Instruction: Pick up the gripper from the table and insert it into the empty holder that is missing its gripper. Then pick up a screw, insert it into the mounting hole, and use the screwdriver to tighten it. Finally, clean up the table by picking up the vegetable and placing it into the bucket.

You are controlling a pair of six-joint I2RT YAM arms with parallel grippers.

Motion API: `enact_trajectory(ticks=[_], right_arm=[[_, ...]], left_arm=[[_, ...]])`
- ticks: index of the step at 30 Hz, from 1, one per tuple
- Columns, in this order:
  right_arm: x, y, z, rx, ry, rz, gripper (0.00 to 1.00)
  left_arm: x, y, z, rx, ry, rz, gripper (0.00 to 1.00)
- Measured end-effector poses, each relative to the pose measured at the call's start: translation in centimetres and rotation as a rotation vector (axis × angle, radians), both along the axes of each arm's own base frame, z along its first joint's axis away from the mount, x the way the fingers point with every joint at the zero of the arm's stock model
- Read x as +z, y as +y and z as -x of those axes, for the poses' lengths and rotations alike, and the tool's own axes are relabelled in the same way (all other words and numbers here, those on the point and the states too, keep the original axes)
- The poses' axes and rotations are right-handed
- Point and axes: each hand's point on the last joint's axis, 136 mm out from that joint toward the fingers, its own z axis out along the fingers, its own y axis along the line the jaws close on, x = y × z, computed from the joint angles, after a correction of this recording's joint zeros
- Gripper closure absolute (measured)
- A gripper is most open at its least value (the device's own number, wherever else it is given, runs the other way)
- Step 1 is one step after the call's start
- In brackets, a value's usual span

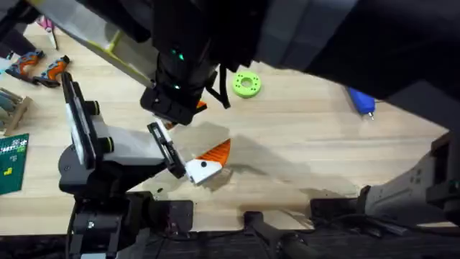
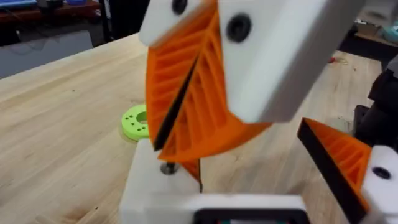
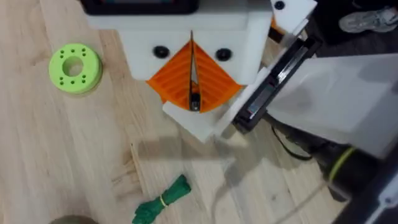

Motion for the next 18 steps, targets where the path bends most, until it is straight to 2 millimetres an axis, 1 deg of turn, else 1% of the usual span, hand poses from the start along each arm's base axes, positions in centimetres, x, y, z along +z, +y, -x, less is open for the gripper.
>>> enact_trajectory(ticks=[5, 15, 18], right_arm=[[-1.3, 0.3, -0.2, -0.007, 0.016, 0.024, 0.995], [-1.3, 0.3, -0.2, -0.011, 0.018, 0.024, 0.989], [-1.3, 0.3, -0.3, -0.013, 0.017, 0.023, 0.877]], left_arm=[[0.0, 0.0, 0.0, 0.001, 0.008, 0.004, 0.027], [-0.1, 0.0, 0.0, 0.002, 0.019, 0.008, 0.028], [-0.1, 0.0, 0.0, 0.001, 0.019, 0.008, 0.028]])
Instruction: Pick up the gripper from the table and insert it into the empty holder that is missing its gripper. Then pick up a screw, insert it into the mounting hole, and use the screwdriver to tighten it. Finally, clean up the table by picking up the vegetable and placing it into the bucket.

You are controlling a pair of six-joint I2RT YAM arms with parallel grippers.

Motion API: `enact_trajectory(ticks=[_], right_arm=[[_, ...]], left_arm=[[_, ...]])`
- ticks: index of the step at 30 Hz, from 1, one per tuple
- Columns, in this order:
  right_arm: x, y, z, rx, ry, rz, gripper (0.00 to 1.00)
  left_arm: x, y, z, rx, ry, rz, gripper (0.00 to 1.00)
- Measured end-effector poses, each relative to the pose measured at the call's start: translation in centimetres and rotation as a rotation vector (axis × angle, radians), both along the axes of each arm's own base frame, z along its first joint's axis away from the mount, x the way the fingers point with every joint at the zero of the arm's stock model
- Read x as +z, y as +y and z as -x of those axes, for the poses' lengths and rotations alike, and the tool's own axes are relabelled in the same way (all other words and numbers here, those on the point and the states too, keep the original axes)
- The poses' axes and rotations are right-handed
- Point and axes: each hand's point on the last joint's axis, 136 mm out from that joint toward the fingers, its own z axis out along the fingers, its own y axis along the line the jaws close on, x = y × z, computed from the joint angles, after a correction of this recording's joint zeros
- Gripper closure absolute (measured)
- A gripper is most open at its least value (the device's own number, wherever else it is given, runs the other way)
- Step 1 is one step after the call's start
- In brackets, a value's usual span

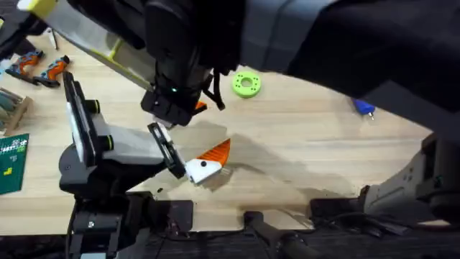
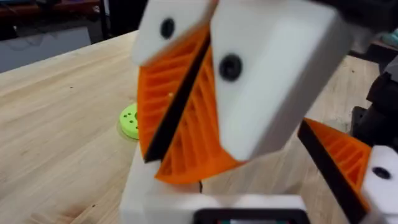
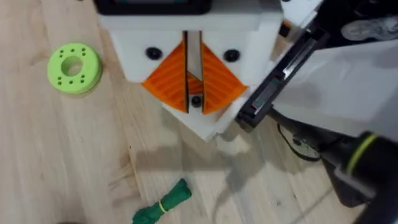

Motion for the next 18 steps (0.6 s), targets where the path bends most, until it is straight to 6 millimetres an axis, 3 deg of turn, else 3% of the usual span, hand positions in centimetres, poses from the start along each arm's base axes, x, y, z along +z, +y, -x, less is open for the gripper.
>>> enact_trajectory(ticks=[12, 18], right_arm=[[0.4, -0.6, -1.1, -0.027, -0.002, -0.003, 0.639], [1.7, -2.4, -2.1, -0.068, 0.005, 0.008, 0.351]], left_arm=[[0.0, 0.0, 0.0, -0.001, -0.004, -0.002, 0.028], [0.0, 0.0, 0.0, -0.001, -0.004, -0.002, 0.029]])
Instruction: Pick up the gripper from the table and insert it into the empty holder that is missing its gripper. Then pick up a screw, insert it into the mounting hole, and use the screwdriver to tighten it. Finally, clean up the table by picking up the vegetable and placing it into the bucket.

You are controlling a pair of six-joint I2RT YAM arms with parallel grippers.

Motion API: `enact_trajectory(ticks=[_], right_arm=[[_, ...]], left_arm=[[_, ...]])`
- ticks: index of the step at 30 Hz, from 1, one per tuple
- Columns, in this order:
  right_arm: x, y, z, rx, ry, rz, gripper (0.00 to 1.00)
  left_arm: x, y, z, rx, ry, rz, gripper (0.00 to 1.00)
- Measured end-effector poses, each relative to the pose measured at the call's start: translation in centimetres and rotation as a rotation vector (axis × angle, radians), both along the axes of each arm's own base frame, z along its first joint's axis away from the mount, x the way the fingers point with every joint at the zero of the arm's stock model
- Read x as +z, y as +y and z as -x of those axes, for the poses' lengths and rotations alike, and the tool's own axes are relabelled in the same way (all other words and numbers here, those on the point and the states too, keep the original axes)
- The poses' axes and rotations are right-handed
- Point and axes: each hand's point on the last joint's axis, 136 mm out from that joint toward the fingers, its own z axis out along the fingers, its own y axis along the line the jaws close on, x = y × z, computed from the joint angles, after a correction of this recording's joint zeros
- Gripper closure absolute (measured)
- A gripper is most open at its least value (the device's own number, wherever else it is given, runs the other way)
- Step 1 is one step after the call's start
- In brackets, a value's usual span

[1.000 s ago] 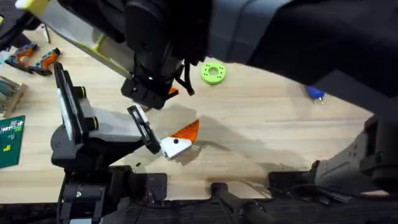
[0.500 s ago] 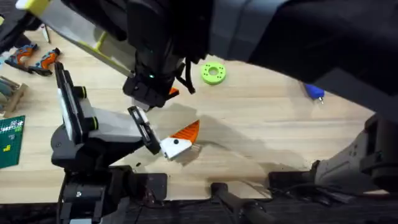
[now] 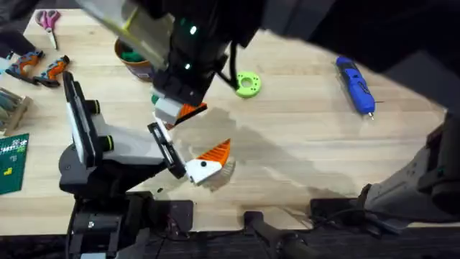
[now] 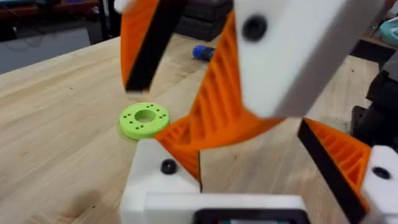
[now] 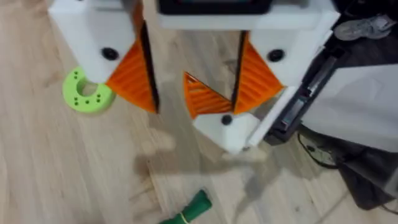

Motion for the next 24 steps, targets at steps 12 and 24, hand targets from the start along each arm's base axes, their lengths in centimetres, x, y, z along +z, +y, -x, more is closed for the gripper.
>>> enact_trajectory(ticks=[12, 24], right_arm=[[4.0, -3.2, -3.8, -0.146, -0.031, -0.072, 0.01], [4.3, -3.6, -4.1, -0.157, -0.033, -0.076, 0.01]], left_arm=[[0.0, 0.0, 0.0, 0.0, 0.0, 0.0, 0.029], [0.0, 0.0, 0.0, 0.0, 0.0, 0.0, 0.032]])
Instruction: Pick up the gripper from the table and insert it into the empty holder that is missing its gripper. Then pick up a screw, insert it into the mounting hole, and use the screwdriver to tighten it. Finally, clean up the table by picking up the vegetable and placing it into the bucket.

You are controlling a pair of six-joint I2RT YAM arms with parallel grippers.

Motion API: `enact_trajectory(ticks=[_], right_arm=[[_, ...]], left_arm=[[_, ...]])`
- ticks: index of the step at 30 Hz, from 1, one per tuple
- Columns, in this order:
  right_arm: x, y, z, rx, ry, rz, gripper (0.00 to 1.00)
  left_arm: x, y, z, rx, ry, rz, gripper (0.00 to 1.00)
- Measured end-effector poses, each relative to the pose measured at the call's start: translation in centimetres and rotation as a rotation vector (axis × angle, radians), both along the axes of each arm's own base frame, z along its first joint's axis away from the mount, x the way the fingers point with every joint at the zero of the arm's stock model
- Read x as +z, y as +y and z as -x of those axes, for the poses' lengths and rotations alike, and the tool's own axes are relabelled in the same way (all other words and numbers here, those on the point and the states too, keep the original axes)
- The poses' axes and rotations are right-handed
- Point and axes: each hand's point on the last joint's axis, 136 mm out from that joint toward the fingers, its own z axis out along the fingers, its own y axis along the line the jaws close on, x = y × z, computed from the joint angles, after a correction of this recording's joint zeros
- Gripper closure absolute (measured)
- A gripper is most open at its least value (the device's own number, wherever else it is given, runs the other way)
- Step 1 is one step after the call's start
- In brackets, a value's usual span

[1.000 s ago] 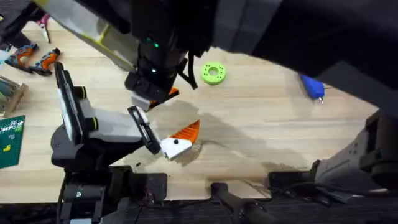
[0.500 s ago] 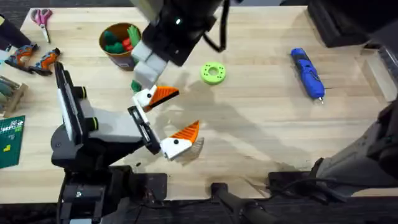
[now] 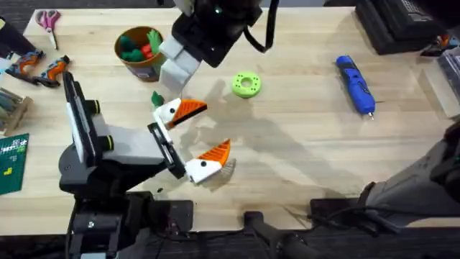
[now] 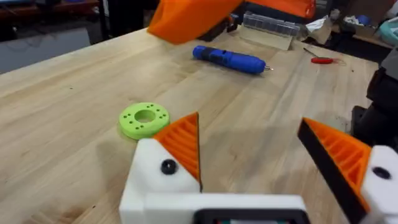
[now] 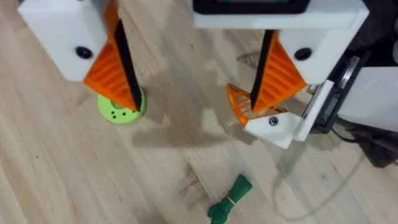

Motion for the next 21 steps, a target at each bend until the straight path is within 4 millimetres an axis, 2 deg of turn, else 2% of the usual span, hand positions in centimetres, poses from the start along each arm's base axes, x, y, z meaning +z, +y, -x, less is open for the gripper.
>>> enact_trajectory(ticks=[2, 3, 5, 6, 7, 9, 13, 17, 21], right_arm=[[-0.1, -0.2, 0.0, -0.004, 0.005, 0.004, 0.01], [0.0, -0.4, 0.1, -0.008, 0.008, 0.007, 0.01], [0.4, -1.0, 0.1, -0.02, 0.01, 0.006, 0.01], [0.7, -1.5, 0.1, -0.029, 0.009, 0.003, 0.01], [1.2, -2.3, 0.0, -0.045, 0.008, 0.0, 0.01], [2.0, -4.4, -0.3, -0.092, 0.014, 0.002, 0.01], [2.6, -11.0, -1.6, -0.26, 0.072, 0.046, 0.009], [1.9, -16.4, -4.1, -0.438, 0.116, 0.065, 0.007], [0.1, -20.5, -5.6, -0.568, 0.169, 0.093, 0.008]], left_arm=[[0.0, 0.0, 0.0, 0.0, 0.0, 0.0, 0.301], [0.0, 0.0, 0.0, 0.0, 0.0, 0.0, 0.48], [0.0, 0.0, 0.0, 0.0, -0.001, 0.0, 0.771], [0.0, 0.0, 0.0, 0.0, -0.007, -0.004, 0.886], [0.0, 0.0, 0.0, -0.001, -0.004, -0.003, 0.937], [0.0, 0.0, 0.0, 0.0, -0.008, -0.005, 0.99], [0.0, 0.0, 0.0, 0.0, -0.007, -0.004, 0.99], [0.0, 0.0, 0.0, 0.0, -0.007, -0.004, 0.991], [0.0, 0.0, 0.0, 0.0, -0.008, -0.004, 0.991]])
